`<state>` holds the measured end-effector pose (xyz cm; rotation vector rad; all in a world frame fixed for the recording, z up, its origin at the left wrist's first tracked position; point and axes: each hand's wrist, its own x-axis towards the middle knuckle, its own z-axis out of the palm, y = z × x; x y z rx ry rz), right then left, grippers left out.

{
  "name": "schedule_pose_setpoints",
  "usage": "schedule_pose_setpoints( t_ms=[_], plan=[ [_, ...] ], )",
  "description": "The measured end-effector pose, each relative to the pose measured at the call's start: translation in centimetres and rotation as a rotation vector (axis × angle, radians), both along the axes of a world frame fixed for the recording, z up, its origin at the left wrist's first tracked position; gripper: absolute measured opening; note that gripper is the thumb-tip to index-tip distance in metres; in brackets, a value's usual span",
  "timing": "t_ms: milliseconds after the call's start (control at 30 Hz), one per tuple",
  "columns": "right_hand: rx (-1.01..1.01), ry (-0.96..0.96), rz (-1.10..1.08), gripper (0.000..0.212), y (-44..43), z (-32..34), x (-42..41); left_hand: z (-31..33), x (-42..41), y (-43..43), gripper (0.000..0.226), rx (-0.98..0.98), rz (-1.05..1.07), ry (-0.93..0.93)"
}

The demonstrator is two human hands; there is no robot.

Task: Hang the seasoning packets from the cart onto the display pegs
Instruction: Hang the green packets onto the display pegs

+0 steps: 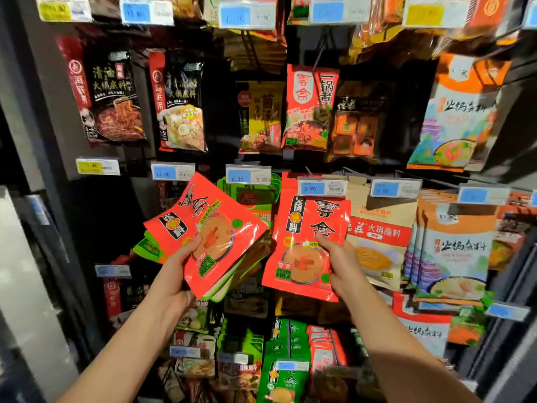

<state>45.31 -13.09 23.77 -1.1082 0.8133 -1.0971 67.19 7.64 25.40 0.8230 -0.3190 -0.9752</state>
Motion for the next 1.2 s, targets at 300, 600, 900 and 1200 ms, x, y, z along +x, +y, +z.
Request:
schedule_pose_setpoints(
  t_ms=[300,600,900,1200],
  plan=[
    [0.116,0.079,-0.057,0.017,-1.2,0.9,0.6,-0.5,0.9,-0.4,0.038,-0.017,-0.004,-0.005],
    [-0.137,0.667,-0.249,0.049,-4.9,0.8,3.4,-1.2,1.2,-0.8,0.029,0.013,-0.002,-0.039],
    [-0.434,1.22,-0.174,0.031,-1.6,2.1,0.1,-3.1,0.4,-0.3,0.019,0.014,-0.009,0.002],
    [-0.519,0.607,0.512,0.026,8.4,7.6,7.1,-5.3,-0.8,1.3,0.05,0.037,-0.03,-0.072]
  ],
)
